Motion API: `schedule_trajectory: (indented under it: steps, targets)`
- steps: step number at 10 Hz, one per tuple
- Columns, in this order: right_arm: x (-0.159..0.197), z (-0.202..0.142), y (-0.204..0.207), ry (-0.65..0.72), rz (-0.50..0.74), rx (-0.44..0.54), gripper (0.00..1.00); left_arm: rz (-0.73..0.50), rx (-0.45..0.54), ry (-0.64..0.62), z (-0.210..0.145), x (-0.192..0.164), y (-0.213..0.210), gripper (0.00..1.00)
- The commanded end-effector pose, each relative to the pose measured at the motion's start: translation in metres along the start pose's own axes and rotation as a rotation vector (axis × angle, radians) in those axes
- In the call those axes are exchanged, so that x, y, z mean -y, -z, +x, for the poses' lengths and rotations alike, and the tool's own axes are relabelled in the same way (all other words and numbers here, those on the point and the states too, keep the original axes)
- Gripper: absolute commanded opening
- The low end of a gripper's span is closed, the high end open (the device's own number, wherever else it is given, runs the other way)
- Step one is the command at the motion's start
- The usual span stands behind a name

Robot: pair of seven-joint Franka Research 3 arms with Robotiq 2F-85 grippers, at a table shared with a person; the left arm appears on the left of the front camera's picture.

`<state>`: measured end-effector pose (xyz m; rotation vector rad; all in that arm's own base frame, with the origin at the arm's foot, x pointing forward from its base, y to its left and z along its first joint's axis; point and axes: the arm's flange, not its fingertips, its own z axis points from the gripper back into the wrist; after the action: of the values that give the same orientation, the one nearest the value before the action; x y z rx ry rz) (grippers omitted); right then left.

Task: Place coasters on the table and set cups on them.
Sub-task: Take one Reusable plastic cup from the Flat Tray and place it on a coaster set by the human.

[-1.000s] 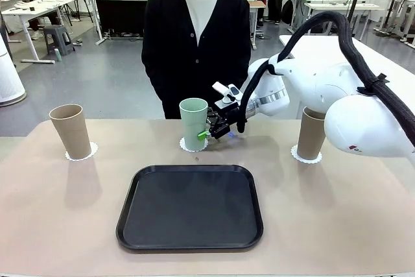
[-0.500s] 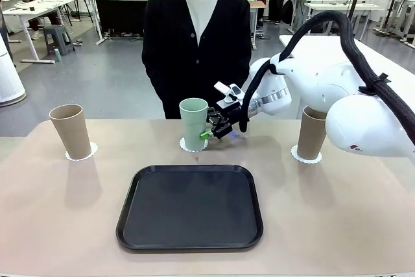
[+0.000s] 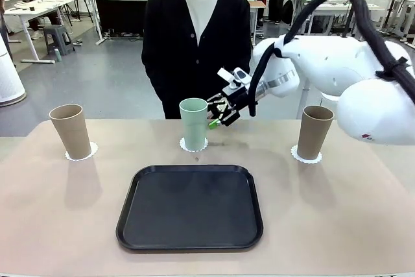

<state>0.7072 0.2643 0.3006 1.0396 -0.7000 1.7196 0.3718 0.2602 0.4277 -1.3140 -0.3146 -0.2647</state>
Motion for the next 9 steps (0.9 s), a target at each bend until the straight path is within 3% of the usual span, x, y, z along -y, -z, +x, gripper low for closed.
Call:
schedule_trajectory:
  steps: [1,3,5,6,9]
  targets:
    - [-0.043,0.034,-0.018,0.077,-0.089,-0.237,1.0,0.003,0.001,0.002,0.0,0.002,-0.001,1.0]
    - [-0.07,0.097,-0.032,0.175,-0.224,-0.424,1.0,0.003,0.001,0.002,0.0,0.002,-0.001,1.0]
    - [-0.106,0.161,-0.035,0.374,-0.393,-0.574,1.0,0.003,0.001,0.002,0.0,0.002,-0.001,1.0]
    - [-0.121,0.188,-0.03,0.486,-0.533,-0.619,1.0,0.003,0.001,0.002,0.0,0.002,-0.001,1.0]
    - [-0.163,0.255,-0.023,0.801,-0.723,-0.674,1.0,0.003,0.001,0.002,0.0,0.002,-0.001,1.0]
